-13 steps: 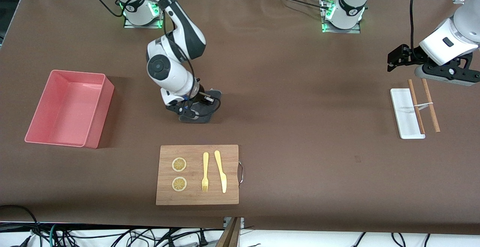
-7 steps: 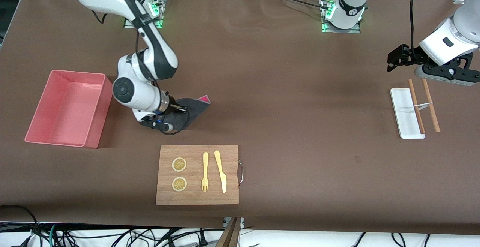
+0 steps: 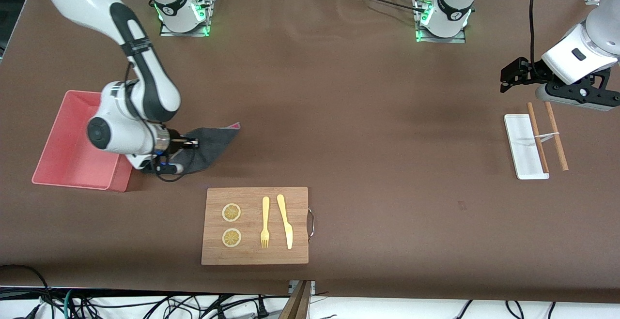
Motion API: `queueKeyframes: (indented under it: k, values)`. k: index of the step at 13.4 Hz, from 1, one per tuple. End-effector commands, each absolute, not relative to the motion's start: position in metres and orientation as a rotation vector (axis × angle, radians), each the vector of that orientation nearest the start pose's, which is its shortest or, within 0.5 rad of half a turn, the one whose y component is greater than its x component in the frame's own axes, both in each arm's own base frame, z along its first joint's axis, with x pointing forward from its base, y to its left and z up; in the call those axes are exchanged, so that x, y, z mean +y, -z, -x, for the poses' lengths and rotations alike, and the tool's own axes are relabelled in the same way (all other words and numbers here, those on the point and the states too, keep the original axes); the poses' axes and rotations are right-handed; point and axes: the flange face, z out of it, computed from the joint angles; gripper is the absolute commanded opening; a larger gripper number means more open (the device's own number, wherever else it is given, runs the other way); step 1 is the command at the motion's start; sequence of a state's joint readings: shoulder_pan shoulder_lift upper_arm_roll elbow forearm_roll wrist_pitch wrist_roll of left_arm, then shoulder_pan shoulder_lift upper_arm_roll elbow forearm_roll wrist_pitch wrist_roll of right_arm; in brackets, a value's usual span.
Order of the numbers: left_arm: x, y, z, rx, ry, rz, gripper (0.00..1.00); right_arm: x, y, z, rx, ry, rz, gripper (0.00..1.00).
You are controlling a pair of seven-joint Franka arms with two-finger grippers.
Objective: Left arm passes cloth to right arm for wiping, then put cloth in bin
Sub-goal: 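Wipe the table with the cloth in the right gripper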
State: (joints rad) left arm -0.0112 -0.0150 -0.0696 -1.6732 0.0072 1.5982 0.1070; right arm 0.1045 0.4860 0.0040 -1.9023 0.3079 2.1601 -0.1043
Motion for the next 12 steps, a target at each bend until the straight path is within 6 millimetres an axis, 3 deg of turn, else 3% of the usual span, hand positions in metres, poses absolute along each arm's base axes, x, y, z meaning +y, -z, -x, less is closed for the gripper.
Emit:
queueKeyframes:
  k: [1,3,5,9,12]
  values:
    - [-0.044,-0.591,-0.549,0.303,-0.096,3.109,1.0,0.022,-0.225,-0.593,-0.157,-0.315,2.841,0.0]
    - [-0.044,-0.591,-0.549,0.303,-0.096,3.109,1.0,-0.014,-0.228,-0.594,-0.225,-0.29,2.842,0.0]
    - [-0.044,-0.592,-0.549,0.303,-0.094,3.109,1.0,-0.024,-0.247,-0.594,-0.259,-0.3,2.84,0.0]
    - [-0.044,-0.591,-0.549,0.303,-0.096,3.109,1.0,-0.027,-0.313,-0.599,-0.386,-0.295,2.916,0.0]
    - [-0.044,-0.591,-0.549,0.303,-0.096,3.109,1.0,-0.032,-0.385,-0.588,-0.482,-0.332,2.969,0.0]
